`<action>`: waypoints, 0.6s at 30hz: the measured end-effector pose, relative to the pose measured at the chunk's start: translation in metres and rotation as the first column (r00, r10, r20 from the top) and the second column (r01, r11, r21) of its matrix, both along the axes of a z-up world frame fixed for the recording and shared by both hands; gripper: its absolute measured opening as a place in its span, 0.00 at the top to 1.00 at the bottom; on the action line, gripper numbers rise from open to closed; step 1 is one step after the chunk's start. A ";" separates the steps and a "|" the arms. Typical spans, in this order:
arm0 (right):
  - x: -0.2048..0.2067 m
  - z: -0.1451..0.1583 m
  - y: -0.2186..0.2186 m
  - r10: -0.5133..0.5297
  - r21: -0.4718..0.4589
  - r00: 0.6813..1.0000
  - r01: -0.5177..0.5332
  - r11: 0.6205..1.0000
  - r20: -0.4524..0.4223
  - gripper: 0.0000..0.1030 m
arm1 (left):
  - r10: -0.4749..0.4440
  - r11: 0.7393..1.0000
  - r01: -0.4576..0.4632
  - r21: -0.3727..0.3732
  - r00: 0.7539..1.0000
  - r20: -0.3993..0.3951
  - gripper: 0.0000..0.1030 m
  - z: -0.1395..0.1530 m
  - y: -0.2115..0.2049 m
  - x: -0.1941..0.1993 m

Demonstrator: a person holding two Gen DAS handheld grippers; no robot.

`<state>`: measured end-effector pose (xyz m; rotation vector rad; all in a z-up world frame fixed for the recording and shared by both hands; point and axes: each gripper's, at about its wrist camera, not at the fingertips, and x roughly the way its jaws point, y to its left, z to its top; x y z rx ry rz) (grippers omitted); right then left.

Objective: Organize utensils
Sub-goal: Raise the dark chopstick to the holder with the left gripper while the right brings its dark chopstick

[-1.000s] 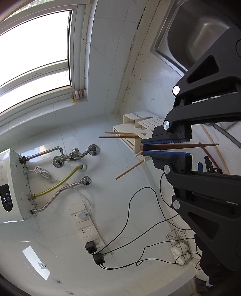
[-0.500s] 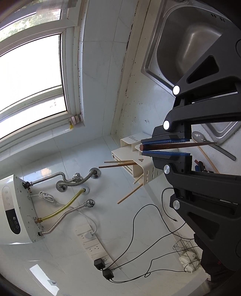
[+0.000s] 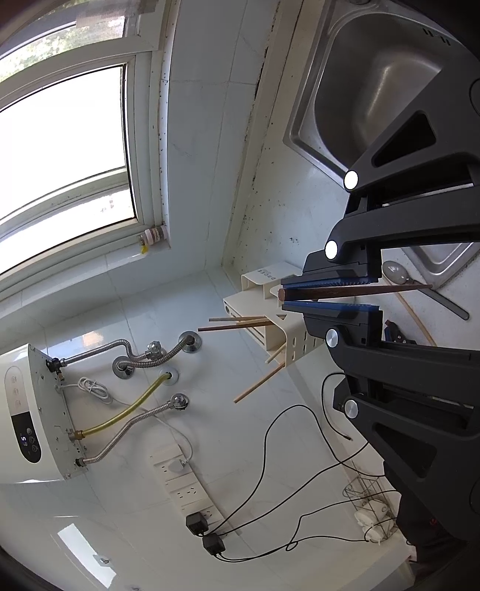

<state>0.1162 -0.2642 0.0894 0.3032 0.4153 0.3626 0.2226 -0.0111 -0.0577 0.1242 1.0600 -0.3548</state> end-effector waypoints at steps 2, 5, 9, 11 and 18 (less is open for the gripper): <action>-0.001 0.002 0.000 0.006 -0.001 1.000 -0.006 1.000 0.007 0.94 | 0.018 0.999 -0.017 -0.028 0.999 0.036 0.93 0.014 0.011 -0.007; -0.001 0.007 0.002 0.017 -0.001 1.000 -0.017 1.000 0.022 0.94 | 0.045 0.997 -0.038 -0.074 0.994 0.103 0.93 0.042 0.025 -0.021; -0.001 0.016 0.008 0.041 -0.009 0.998 -0.041 0.999 0.052 0.94 | 0.085 0.990 -0.061 -0.124 0.977 0.197 0.93 0.078 0.039 -0.043; 0.000 0.021 0.012 0.056 -0.014 0.996 -0.055 0.998 0.068 0.94 | 0.104 0.986 -0.068 -0.153 0.964 0.246 0.93 0.097 0.045 -0.055; 0.003 0.036 0.027 0.105 -0.026 0.988 -0.102 0.994 0.116 0.94 | 0.158 0.973 -0.078 -0.219 0.911 0.380 0.93 0.147 0.062 -0.090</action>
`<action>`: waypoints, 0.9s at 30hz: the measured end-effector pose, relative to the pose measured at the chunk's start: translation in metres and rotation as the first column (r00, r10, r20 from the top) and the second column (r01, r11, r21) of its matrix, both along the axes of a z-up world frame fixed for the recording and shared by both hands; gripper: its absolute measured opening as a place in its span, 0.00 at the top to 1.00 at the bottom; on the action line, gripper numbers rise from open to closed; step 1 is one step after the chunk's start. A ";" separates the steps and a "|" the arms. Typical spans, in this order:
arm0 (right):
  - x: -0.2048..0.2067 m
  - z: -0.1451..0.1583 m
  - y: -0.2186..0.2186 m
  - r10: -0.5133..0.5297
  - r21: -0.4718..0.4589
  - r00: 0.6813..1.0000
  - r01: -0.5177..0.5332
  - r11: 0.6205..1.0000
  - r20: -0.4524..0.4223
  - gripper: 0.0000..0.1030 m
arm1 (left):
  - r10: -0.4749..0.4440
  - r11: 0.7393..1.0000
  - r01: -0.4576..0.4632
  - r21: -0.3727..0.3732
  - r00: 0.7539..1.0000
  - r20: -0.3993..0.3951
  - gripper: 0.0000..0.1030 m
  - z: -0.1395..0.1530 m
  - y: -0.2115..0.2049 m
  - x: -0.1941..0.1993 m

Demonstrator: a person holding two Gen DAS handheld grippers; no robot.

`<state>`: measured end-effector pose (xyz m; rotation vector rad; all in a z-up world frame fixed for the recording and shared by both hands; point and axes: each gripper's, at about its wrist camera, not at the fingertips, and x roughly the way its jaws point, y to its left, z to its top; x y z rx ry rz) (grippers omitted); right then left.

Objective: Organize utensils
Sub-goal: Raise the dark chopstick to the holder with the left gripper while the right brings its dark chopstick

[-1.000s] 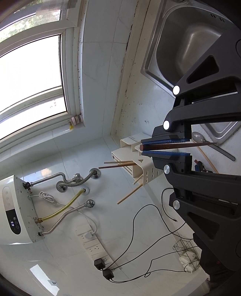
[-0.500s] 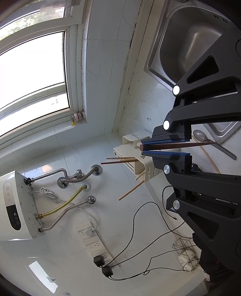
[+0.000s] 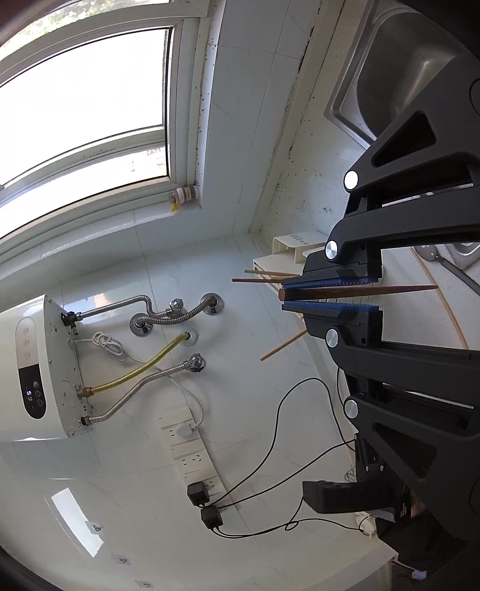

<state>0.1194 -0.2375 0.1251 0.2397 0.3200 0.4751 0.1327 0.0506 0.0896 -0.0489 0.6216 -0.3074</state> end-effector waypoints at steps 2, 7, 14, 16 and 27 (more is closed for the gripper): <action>0.001 0.003 0.004 0.015 -0.001 1.000 -0.015 1.000 0.012 0.94 | 0.002 1.000 -0.002 -0.002 0.999 0.033 0.93 0.011 -0.002 -0.002; 0.006 0.015 0.016 0.052 -0.005 0.998 -0.051 0.999 0.048 0.94 | 0.015 1.000 -0.014 -0.008 0.996 0.083 0.93 0.027 0.001 -0.010; 0.012 0.036 0.026 0.069 -0.013 0.992 -0.068 0.998 0.109 0.94 | 0.021 1.000 -0.018 -0.023 0.990 0.138 0.93 0.043 0.001 -0.012; 0.013 0.041 0.027 0.073 -0.015 0.990 -0.071 0.997 0.120 0.94 | 0.017 1.000 -0.013 -0.022 0.989 0.149 0.93 0.049 -0.001 -0.011; 0.031 0.091 0.032 0.062 -0.063 0.970 -0.049 0.997 0.235 0.94 | -0.029 0.999 0.032 -0.011 0.976 0.215 0.93 0.101 -0.020 0.012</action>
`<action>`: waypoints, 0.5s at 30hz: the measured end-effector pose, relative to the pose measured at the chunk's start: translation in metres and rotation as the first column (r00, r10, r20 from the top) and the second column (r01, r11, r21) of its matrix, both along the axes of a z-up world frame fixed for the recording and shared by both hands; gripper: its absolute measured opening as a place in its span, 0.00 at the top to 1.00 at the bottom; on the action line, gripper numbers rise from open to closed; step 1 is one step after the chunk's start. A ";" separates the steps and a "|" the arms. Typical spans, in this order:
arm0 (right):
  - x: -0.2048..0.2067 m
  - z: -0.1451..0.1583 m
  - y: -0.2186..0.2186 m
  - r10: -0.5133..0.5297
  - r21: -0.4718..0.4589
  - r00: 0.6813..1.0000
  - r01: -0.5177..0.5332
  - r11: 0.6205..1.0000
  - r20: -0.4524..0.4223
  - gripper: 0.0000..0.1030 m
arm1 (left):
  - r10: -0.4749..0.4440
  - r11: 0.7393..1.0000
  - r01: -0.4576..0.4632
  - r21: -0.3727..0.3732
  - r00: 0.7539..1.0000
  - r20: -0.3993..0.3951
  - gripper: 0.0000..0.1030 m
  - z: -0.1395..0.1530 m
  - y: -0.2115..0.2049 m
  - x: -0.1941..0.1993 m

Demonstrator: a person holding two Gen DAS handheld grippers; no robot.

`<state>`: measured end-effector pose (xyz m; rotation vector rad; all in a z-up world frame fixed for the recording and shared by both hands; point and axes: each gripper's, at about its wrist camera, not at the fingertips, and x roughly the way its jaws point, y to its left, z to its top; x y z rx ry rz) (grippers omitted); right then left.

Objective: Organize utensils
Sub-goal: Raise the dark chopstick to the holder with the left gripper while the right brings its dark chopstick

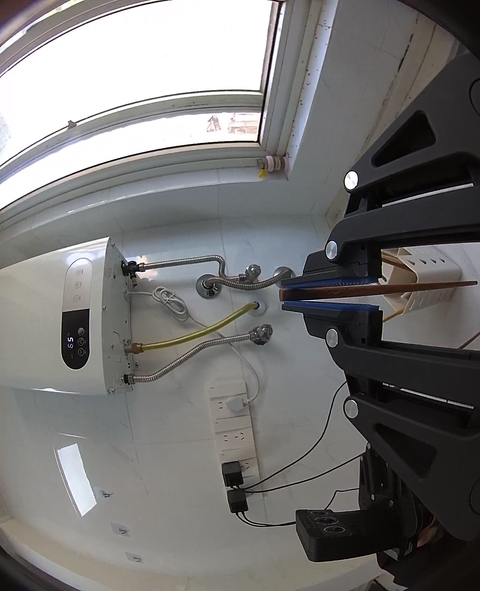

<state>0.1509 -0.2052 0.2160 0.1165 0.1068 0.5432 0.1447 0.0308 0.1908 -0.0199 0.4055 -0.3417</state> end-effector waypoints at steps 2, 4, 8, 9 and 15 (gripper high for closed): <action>0.008 0.007 0.001 0.001 0.006 1.000 -0.001 1.000 -0.001 0.94 | 0.001 1.000 -0.001 0.005 1.000 0.016 0.93 0.010 -0.004 0.007; 0.018 0.012 0.004 0.010 0.011 1.000 -0.010 1.000 -0.015 0.94 | 0.003 1.000 -0.003 0.006 0.999 0.037 0.93 0.019 -0.005 0.014; 0.034 0.020 0.012 0.009 0.007 1.000 -0.009 1.000 -0.003 0.94 | 0.007 1.000 -0.008 0.013 0.997 0.075 0.93 0.035 -0.005 0.033; 0.038 0.022 0.014 0.006 0.006 1.000 -0.006 1.000 -0.001 0.94 | 0.009 1.000 -0.010 0.013 0.996 0.085 0.93 0.039 -0.003 0.037; 0.066 0.031 0.026 0.004 0.020 1.000 -0.004 1.000 0.002 0.94 | 0.033 0.999 -0.031 -0.018 0.989 0.142 0.93 0.054 0.010 0.057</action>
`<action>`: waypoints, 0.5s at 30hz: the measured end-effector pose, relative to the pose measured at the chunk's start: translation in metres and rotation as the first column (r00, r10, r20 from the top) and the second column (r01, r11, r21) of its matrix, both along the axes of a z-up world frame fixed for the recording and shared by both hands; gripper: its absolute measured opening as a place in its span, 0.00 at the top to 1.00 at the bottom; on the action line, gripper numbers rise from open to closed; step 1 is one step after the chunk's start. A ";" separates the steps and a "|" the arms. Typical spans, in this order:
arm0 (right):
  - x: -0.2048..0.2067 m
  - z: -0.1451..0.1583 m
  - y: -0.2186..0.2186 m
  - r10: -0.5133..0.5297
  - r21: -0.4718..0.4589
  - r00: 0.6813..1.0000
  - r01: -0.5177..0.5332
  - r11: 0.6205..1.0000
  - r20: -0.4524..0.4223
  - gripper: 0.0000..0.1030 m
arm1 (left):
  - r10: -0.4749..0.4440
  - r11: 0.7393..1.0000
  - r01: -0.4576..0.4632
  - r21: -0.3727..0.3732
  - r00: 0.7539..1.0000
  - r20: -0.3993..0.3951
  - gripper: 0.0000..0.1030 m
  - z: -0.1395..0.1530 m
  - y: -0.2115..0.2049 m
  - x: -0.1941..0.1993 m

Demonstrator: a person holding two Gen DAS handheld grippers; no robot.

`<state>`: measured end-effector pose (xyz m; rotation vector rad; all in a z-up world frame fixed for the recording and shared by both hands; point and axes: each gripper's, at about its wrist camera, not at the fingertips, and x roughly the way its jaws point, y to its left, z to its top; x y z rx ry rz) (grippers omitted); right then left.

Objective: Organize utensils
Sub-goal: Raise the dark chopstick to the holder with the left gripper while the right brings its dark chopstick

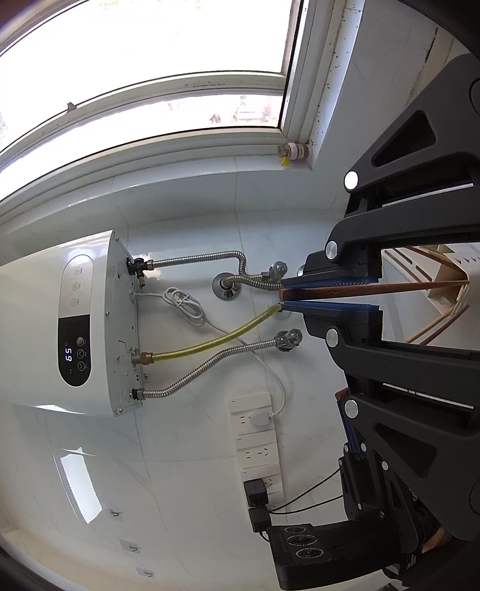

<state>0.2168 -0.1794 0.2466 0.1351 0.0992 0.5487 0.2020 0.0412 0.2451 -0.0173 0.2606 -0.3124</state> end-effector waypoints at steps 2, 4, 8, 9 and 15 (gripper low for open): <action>0.009 0.000 0.004 -0.007 -0.006 1.000 0.007 1.000 0.001 0.94 | 0.002 1.000 -0.002 -0.018 1.000 0.014 0.93 0.003 0.004 0.008; 0.019 -0.002 0.008 -0.012 -0.010 1.000 0.012 1.000 -0.004 0.94 | 0.001 1.000 0.000 -0.031 1.000 0.023 0.93 0.004 0.006 0.017; 0.035 -0.011 0.012 -0.020 -0.015 1.000 0.019 1.000 -0.024 0.94 | -0.009 0.999 0.010 -0.045 1.000 0.019 0.93 0.003 0.008 0.034; 0.039 -0.014 0.013 -0.022 -0.015 0.999 0.021 1.000 -0.034 0.94 | -0.006 0.999 0.007 -0.052 1.000 0.022 0.93 0.003 0.010 0.037; 0.056 -0.029 0.018 -0.007 -0.010 0.997 0.006 1.000 -0.076 0.94 | 0.002 0.998 0.001 -0.066 0.999 0.048 0.93 0.005 0.014 0.042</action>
